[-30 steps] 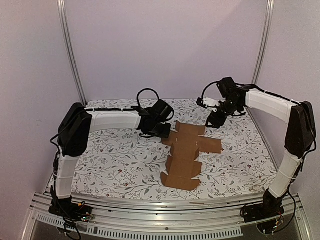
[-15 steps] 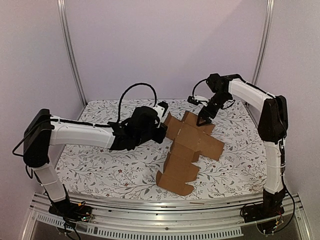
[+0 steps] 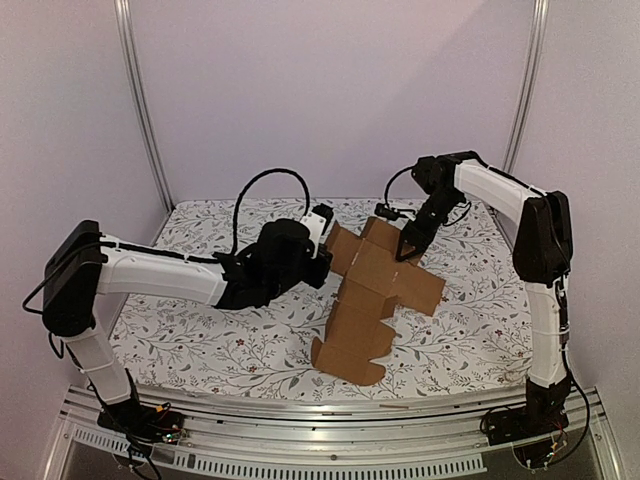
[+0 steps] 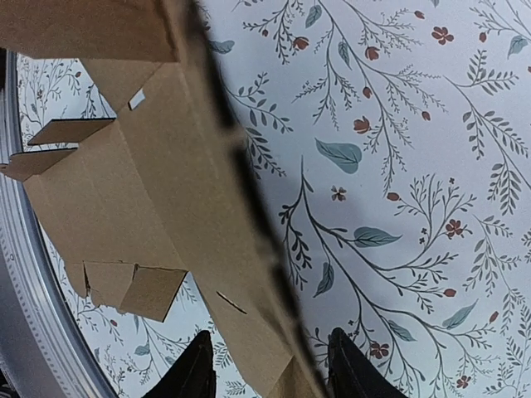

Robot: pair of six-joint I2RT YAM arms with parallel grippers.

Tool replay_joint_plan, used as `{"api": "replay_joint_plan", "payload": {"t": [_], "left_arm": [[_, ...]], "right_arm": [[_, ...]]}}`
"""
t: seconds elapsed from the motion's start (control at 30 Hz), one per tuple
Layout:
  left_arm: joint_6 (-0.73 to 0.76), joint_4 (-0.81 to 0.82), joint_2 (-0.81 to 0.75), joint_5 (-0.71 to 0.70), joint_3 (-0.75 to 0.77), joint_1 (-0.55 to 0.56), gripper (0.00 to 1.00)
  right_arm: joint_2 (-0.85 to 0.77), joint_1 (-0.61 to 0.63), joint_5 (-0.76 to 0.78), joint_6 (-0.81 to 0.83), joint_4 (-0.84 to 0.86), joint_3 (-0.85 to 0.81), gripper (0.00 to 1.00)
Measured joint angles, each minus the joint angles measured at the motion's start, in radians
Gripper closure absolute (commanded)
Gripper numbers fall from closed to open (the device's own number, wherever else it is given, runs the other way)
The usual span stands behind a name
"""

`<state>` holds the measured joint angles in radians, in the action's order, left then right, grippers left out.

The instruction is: Fold the paper box

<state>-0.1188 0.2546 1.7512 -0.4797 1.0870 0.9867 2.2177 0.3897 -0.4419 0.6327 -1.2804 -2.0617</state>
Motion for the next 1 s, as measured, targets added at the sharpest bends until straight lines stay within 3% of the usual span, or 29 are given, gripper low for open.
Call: {"api": "replay_joint_plan", "payload": {"t": [0.37, 1.0], "left_arm": [[0.003, 0.007, 0.000, -0.001, -0.002, 0.002, 1.00], [0.003, 0.055, -0.029, -0.006, -0.053, 0.002, 1.00]], "right_arm": [[-0.051, 0.000, -0.077, 0.031, 0.005, 0.016, 0.69], [-0.095, -0.011, -0.061, 0.041, 0.061, 0.065, 0.81]]}}
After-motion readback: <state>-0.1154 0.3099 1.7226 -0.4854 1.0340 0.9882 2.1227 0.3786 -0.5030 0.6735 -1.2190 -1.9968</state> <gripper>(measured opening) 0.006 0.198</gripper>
